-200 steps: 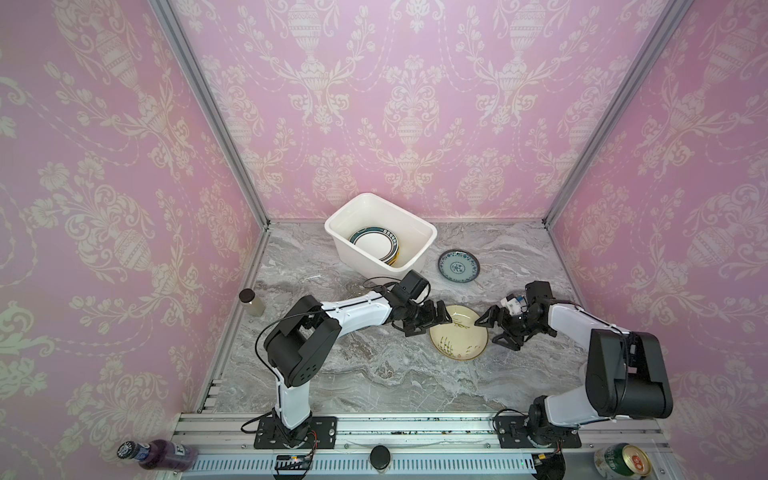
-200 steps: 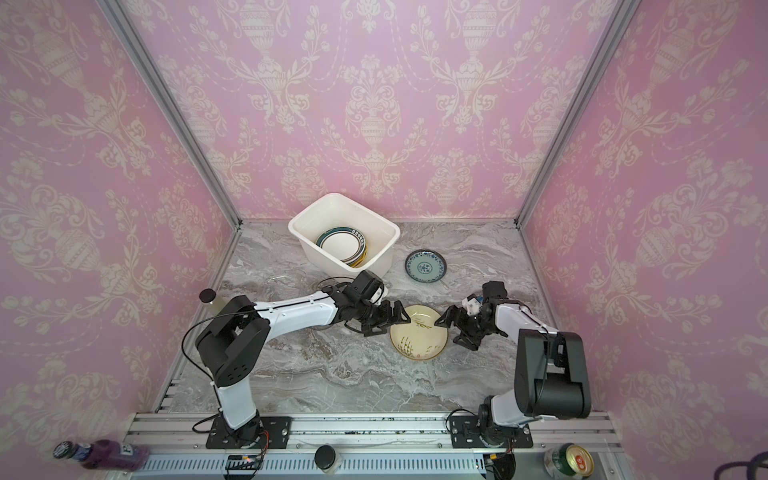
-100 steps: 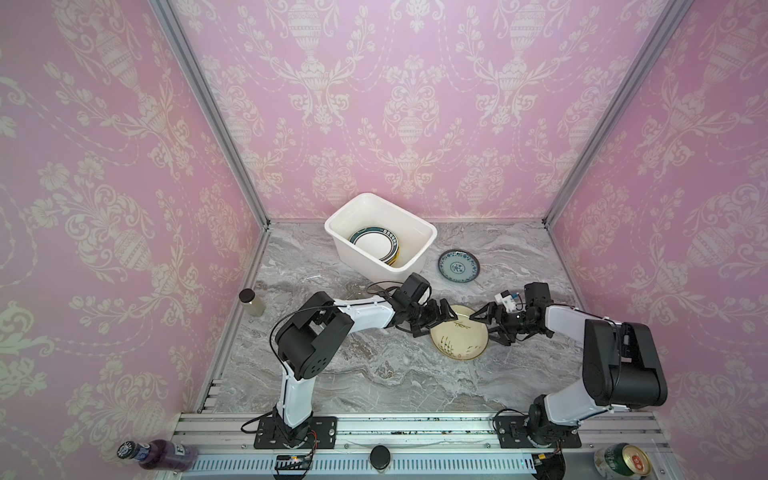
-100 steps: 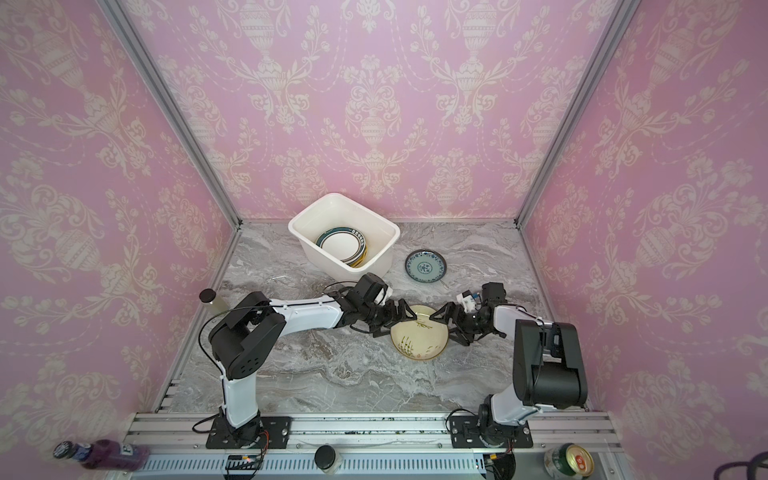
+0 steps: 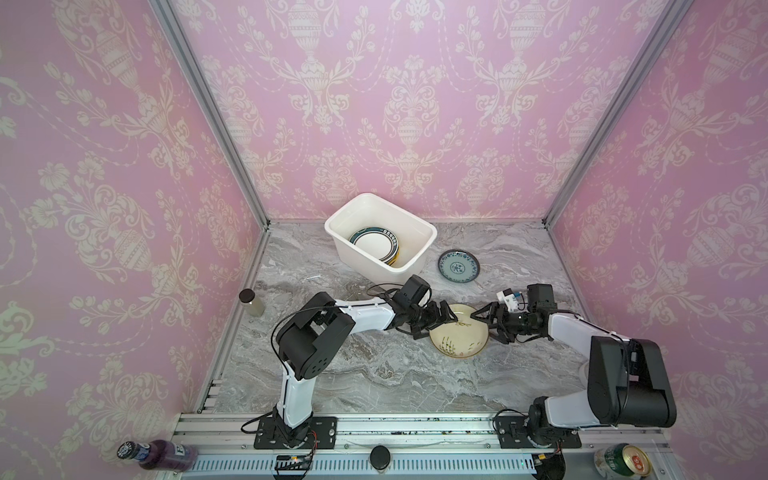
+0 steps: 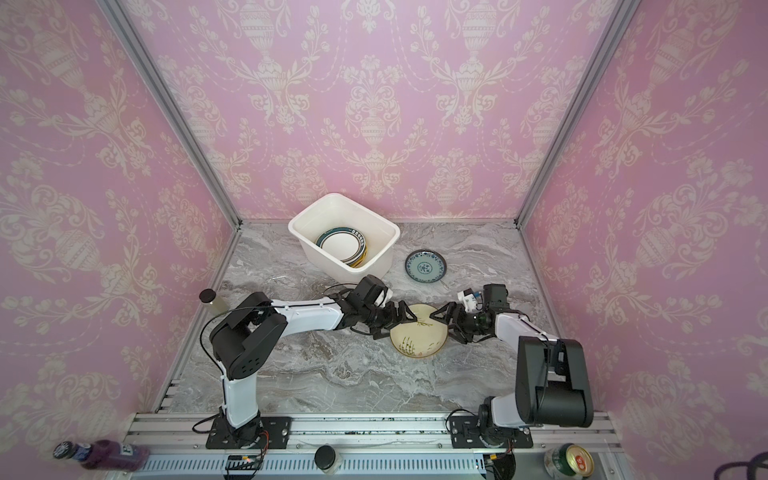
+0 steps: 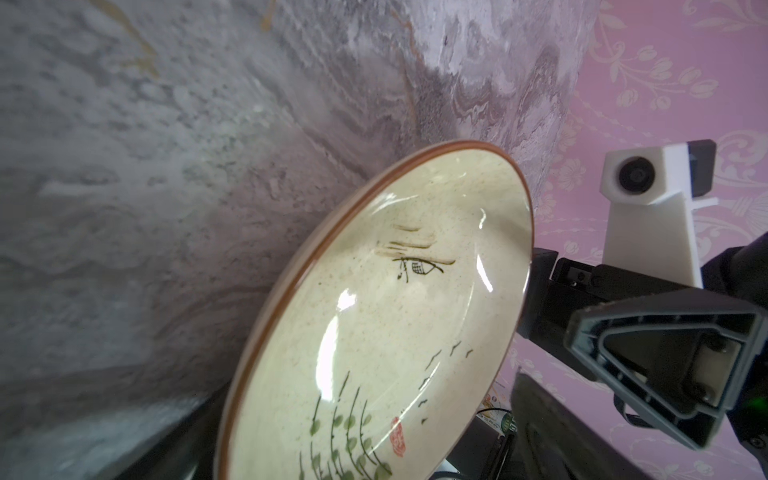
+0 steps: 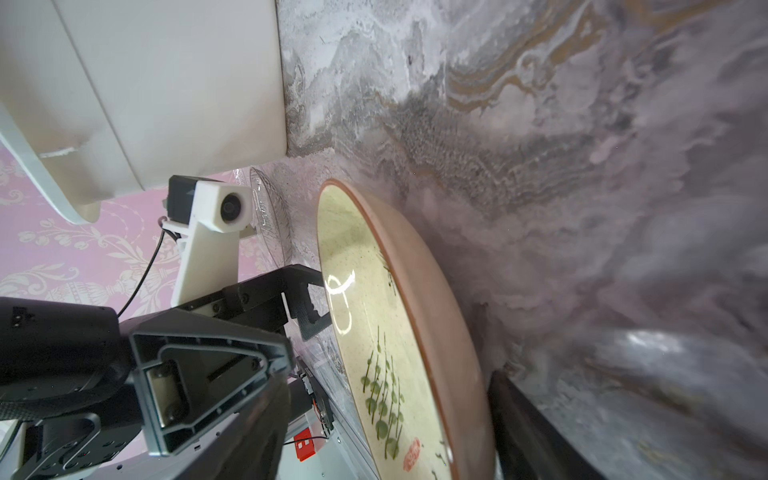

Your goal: Place the plates into the plastic bin on the countertop

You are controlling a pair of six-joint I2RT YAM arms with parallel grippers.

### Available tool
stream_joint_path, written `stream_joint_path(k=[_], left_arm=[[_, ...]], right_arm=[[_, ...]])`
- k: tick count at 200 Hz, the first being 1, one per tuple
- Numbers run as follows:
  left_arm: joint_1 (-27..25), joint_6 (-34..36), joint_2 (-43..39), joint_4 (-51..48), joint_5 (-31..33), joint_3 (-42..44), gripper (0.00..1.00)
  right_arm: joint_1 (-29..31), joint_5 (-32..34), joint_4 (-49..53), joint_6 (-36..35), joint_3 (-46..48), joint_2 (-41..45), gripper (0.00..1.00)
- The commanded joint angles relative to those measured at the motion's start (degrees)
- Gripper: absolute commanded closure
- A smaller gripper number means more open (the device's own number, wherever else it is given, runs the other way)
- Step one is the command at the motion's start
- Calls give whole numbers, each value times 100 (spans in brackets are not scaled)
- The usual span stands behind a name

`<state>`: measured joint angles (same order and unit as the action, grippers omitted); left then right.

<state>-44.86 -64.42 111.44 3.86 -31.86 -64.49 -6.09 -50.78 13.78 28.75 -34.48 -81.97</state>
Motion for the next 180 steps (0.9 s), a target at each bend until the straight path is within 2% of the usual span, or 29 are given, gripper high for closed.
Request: stream_joint_path(k=[1, 34, 127, 180], left_arm=[[-80, -113, 80, 301, -216, -15, 1], [-94, -113, 79, 299, -220, -20, 1], [-106, -101, -73, 289, -130, 18, 1], [-102, 26, -583, 147, 119, 170, 1]], right_arm=[[244, -375, -16, 113, 30, 95, 29], [389, -310, 36, 94, -22, -17, 38], [424, 270, 744, -159, -322, -42, 82], [417, 661, 1472, -158, -823, 289, 92]])
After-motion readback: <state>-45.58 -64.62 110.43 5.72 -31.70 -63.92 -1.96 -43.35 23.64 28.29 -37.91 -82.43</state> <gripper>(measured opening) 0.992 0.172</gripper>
